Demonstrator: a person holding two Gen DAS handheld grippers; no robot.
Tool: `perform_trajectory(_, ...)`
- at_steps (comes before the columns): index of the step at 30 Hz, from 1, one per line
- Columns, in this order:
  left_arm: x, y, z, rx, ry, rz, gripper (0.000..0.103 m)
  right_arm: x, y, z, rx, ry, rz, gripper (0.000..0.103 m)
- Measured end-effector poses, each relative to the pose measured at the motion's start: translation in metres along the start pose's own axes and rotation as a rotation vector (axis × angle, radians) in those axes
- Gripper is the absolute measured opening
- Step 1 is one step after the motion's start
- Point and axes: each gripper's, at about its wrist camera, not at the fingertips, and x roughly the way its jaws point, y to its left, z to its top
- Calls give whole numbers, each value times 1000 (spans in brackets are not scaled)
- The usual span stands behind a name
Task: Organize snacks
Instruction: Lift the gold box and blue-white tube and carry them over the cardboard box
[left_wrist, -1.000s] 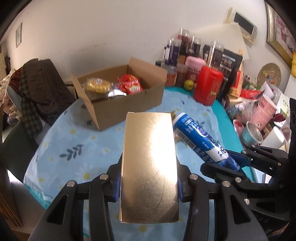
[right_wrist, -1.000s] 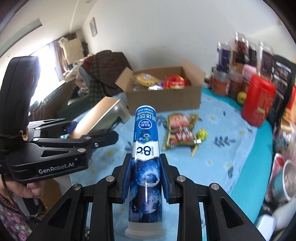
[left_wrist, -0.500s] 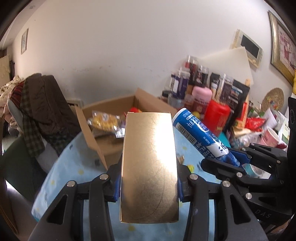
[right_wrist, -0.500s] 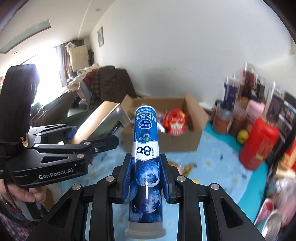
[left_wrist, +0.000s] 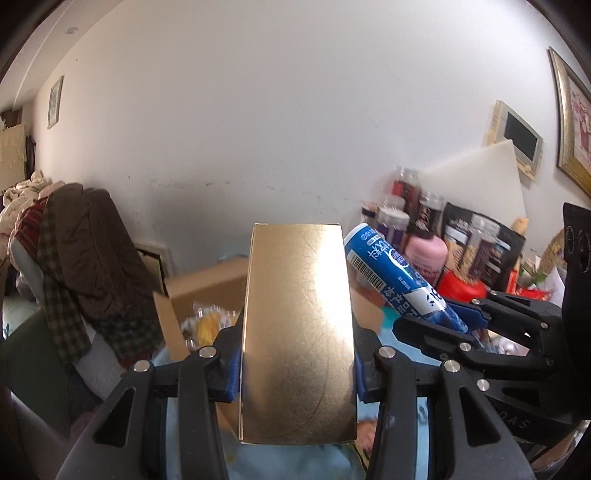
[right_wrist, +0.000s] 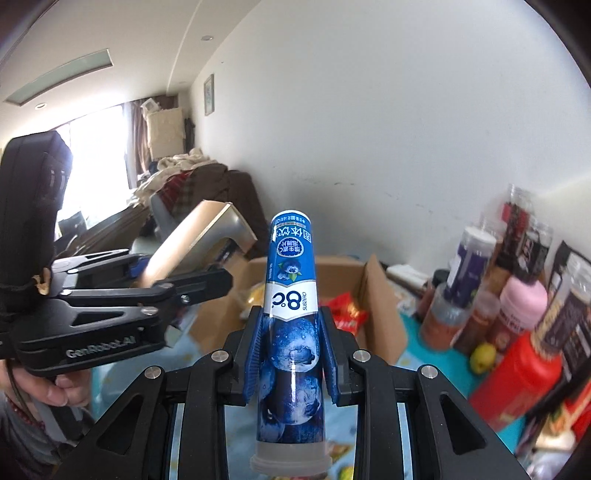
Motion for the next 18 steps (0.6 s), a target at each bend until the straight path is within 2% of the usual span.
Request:
perform_trajectory(8, 55, 13, 36, -2, -24, 19, 44, 56, -36, 30, 8, -20, -10, 28)
perform_trajectory(18, 141, 44, 51, -35, 61, 92, 44, 124, -73, 47, 85, 43, 7, 28)
